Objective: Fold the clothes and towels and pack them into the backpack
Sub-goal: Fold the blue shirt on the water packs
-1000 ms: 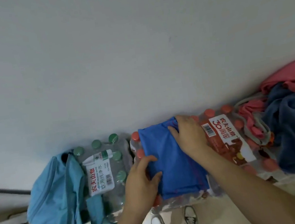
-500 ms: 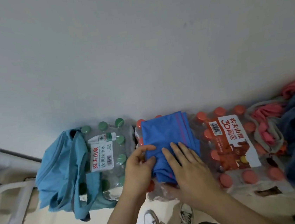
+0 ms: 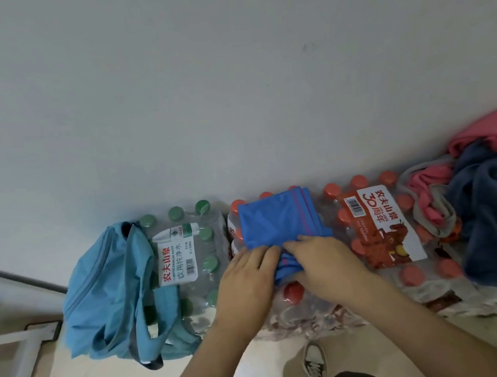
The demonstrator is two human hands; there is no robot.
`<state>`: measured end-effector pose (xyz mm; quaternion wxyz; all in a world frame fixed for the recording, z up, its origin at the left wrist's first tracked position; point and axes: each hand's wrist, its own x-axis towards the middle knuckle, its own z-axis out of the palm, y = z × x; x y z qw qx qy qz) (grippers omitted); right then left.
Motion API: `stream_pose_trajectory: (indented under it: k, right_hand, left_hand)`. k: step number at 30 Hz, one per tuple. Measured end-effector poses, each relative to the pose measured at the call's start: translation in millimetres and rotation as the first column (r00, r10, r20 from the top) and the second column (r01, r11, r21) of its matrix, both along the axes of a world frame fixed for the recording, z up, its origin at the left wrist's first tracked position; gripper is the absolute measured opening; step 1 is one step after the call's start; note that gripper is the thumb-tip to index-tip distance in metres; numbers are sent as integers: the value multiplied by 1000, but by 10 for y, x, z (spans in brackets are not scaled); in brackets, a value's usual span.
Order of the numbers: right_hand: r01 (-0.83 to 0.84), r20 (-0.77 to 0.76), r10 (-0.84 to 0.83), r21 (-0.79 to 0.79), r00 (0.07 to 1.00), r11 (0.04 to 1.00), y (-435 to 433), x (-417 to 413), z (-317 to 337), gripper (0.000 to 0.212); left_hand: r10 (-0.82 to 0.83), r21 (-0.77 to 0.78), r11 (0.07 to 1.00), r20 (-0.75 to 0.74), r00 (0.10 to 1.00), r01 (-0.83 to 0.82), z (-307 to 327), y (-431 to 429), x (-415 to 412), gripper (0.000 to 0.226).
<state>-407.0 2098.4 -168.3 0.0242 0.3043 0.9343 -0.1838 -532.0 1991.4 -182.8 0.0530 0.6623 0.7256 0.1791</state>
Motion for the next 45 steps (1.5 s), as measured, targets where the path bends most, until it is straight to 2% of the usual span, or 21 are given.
stream_pose_trajectory:
  k: [1, 3, 6, 8, 10, 14, 15, 17, 19, 20, 24, 27, 29, 32, 35, 37, 38, 40, 41, 43, 45]
  right_hand:
    - [3, -3, -3, -14, 1000, 1000, -9, 27, 28, 29]
    - [-32, 22, 32, -24, 999, 999, -66, 140, 64, 39]
    - [-114, 73, 118, -57, 990, 992, -213, 396, 55, 73]
    - [-127, 78, 129, -35, 989, 991, -284, 508, 38, 81]
    - [-55, 5, 56, -69, 998, 996, -292, 547, -11, 71]
    - [66, -179, -134, -344, 975, 937, -125, 504, -20, 53]
    - [74, -177, -169, -448, 970, 891, -60, 491, 21, 59]
    - [53, -122, -154, -591, 981, 805, 74, 462, 95, 86]
    - [60, -45, -106, -586, 993, 808, 171, 417, 111, 105]
    - [77, -26, -111, -559, 993, 825, 204, 385, 104, 106]
    - [162, -45, -204, -452, 978, 877, 275, 249, 88, 82]
    - [115, -12, -140, -495, 990, 861, 296, 198, 118, 108]
    - [45, 0, -49, -404, 999, 914, 267, 171, 122, 114]
    - [-13, -41, 3, -248, 999, 969, 247, 146, 83, 98]
    - [12, -101, -54, -382, 993, 924, 344, 130, 70, 78]
    - [21, -163, -121, -514, 979, 858, 418, 120, 95, 59]
    - [13, -189, -137, -541, 972, 841, 451, 109, 103, 50]
    - [4, -206, -138, -546, 969, 838, 508, 75, 107, 27]
    - [8, -198, -138, -544, 971, 839, 532, 52, 101, 18]
    - [16, -190, -136, -525, 972, 851, 569, 10, 72, 10]
    - [19, -200, -139, -509, 970, 861, 578, -38, 25, 10]
  left_hand:
    - [-15, 0, 1000, -15, 1000, 15, 13, 5, -53, 30]
    - [-53, -54, 997, -51, 997, 50, 18, -57, -140, 37]
    - [-91, -156, 984, -53, 994, 82, 42, -235, -154, 47]
    - [-62, -168, 983, 41, 997, 68, 84, -266, -166, 35]
    - [22, -256, 966, 182, 983, 26, 153, -222, -200, 21]
    - [97, -374, 926, 383, 919, 59, 263, -66, -283, 6]
    - [142, -403, 914, 420, 896, 44, 271, -17, -310, 8]
    - [236, -460, 888, 443, 865, -6, 247, 98, -363, 22]
    - [286, -485, 873, 417, 863, -55, 212, 217, -389, 32]
    - [299, -479, 874, 394, 869, -84, 195, 267, -388, 35]
    - [322, -373, 908, 330, 887, -191, 106, 331, -329, 31]
    - [355, -318, 914, 329, 875, -252, 21, 315, -300, 26]
    - [402, -310, 904, 385, 831, -294, -21, 329, -299, 22]
    - [399, -279, 911, 417, 817, -303, -21, 345, -271, 19]
    - [355, -220, 931, 372, 858, -290, 30, 306, -247, 18]
    - [316, -218, 945, 434, 843, -242, 81, 266, -228, 20]
    - [315, -243, 944, 459, 831, -224, 95, 248, -211, 29]
    - [359, -281, 928, 489, 795, -246, 79, 223, -200, 43]
    - [383, -273, 921, 513, 768, -277, 60, 224, -209, 41]
    - [401, -249, 916, 541, 739, -314, 43, 242, -233, 30]
    - [400, -256, 915, 485, 777, -311, 60, 272, -241, 26]
